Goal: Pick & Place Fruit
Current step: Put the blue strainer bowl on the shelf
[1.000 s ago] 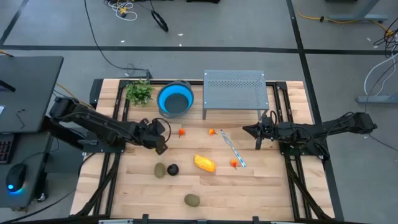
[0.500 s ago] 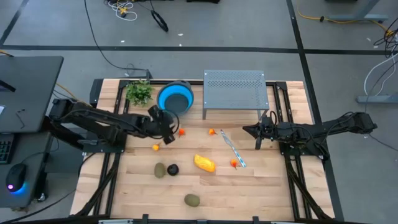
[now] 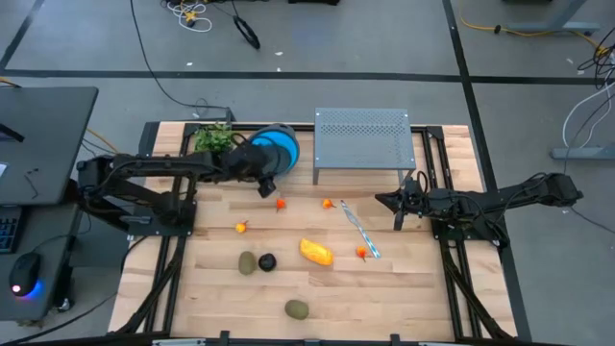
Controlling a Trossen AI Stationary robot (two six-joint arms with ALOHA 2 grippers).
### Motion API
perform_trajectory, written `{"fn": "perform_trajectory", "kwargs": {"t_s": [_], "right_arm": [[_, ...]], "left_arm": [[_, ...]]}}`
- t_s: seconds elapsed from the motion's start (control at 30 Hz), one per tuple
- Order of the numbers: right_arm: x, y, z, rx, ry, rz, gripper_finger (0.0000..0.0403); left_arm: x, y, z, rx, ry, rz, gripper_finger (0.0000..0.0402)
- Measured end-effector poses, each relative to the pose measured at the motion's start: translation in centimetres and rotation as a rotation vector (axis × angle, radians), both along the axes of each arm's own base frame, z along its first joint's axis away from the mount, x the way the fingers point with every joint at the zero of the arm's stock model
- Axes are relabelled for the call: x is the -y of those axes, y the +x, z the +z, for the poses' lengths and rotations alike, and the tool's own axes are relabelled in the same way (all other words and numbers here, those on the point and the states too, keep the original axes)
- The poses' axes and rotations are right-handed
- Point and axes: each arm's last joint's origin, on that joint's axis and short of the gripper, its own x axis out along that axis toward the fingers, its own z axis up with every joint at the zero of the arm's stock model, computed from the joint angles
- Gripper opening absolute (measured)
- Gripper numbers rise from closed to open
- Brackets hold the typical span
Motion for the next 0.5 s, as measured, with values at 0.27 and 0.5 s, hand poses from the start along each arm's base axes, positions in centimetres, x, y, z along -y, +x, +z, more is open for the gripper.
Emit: {"fn": "perform_trajectory", "kwargs": {"t_s": [0.27, 0.5], "right_arm": [[0.1, 0.0, 0.0, 0.0, -0.014, -0.048, 0.0003], [0.1, 0.0, -0.1, -0.009, 0.006, -0.025, 0.0003]], "left_arm": [[-0.9, 1.7, -2.1, -0.023, -0.009, 0.002, 0.0252], [-1.7, 2.8, -3.4, -0.107, 0.047, 0.014, 0.0252]]}}
